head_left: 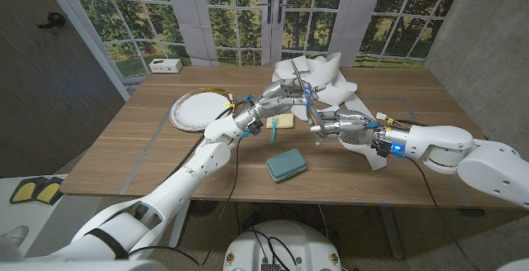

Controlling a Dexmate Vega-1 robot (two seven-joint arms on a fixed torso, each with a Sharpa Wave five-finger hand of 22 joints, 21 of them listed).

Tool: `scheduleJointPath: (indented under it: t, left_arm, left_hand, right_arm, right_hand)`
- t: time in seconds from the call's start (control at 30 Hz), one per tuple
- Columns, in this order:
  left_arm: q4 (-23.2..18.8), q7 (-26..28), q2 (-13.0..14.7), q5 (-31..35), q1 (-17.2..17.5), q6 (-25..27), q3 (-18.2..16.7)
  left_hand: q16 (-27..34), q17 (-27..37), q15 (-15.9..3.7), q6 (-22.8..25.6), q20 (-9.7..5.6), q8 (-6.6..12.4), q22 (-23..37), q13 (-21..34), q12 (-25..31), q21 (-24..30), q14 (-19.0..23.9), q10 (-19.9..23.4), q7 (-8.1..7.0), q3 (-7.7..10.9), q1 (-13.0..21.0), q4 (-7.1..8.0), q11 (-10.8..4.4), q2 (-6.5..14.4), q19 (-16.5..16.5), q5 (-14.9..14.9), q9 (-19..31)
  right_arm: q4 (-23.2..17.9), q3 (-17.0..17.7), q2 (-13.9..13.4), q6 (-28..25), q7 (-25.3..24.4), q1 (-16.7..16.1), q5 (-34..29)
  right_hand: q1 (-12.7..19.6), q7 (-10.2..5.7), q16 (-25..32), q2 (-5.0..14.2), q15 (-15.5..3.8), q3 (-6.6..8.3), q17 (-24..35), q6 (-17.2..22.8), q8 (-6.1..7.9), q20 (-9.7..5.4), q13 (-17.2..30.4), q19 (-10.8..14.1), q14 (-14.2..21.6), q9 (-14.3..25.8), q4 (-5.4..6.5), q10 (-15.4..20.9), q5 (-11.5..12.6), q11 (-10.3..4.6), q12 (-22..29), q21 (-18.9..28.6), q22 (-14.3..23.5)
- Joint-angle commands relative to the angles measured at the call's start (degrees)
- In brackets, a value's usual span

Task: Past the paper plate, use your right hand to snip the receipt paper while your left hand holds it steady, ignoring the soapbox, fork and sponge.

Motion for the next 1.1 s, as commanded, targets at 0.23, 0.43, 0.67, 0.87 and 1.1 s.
scheduleJointPath:
  t: [0.23,0.43,0.67,0.87,1.1]
  left_arm:
    - [0.3,0.6,-0.4,0.6,-0.3,0.0,0.3]
    - [-0.4,1.3,-0.1,0.9,-0.1,0.1,0.3]
    - [-0.3,1.5,-0.2,0.9,-0.2,0.3,0.5]
    - [-0.3,1.8,-0.2,1.0,-0.1,0.4,0.6]
    - [-0.5,2.4,0.1,1.0,0.1,0.6,0.5]
  left_hand:
    - [-0.1,0.2,-10.06,0.4,0.15,4.87,0.2,0.4,-0.3,-0.1,0.4,0.8,-0.52,0.74,2.0,-0.02,0.01,3.0,0.4,0.6,0.1]
    - [-0.1,0.2,-10.06,0.4,0.09,4.99,0.2,0.5,-0.6,-0.1,0.5,0.7,-0.45,0.83,1.9,-0.07,0.01,3.0,0.5,0.6,0.2]
    - [-0.1,0.2,-10.06,0.3,0.08,5.04,0.2,0.6,-0.8,-0.1,0.4,0.7,-0.42,0.91,1.8,-0.12,0.02,2.9,0.5,0.6,0.1]
    - [-0.2,0.2,-10.06,0.2,0.07,5.06,0.2,0.7,-0.9,-0.1,0.5,0.7,-0.51,0.96,1.8,-0.16,0.01,2.9,0.5,0.6,0.1]
    - [-0.2,0.2,-10.06,0.1,0.26,5.07,0.2,0.9,-1.0,0.0,0.5,0.9,-0.38,1.04,1.7,-0.17,0.00,3.0,0.6,0.6,0.0]
  right_arm:
    - [-2.7,0.6,-3.1,-0.4,-3.1,-0.1,-4.1]
    - [-3.1,1.1,-3.6,-0.4,-3.1,-0.6,-4.5]
    - [-2.7,1.0,-3.8,0.3,-1.1,-0.8,-4.2]
    - [1.0,-1.1,0.5,0.7,3.8,0.2,2.9]
    - [1.3,-2.1,0.1,1.4,5.4,1.5,1.9]
  right_hand:
    - [0.7,2.27,0.4,-0.64,-7.63,0.58,-0.2,3.4,1.42,-1.58,1.7,1.1,2.5,-0.6,-0.55,2.9,0.9,0.05,0.5,2.7,-1.1]
    - [0.9,2.32,0.3,-0.76,-7.64,0.72,-0.2,3.3,1.37,-1.82,1.7,1.1,2.8,-0.6,-0.55,2.9,1.2,0.01,0.1,3.6,-1.6]
    - [0.8,2.26,0.2,-0.77,-7.65,0.77,-0.3,2.9,1.55,-2.03,3.5,1.1,3.1,-0.1,-0.42,3.9,1.2,0.31,1.2,4.4,-2.0]
    - [0.6,2.14,-0.2,-0.64,-7.65,0.86,-0.4,2.6,1.51,-2.36,3.0,0.7,2.8,-0.3,-0.22,2.8,1.1,0.14,0.2,5.3,-2.6]
    - [0.7,2.24,-1.5,-0.20,-7.71,1.27,-0.8,2.0,1.34,-2.66,1.4,-0.3,2.1,-0.6,-0.09,3.1,0.4,0.05,-1.6,6.5,-3.7]
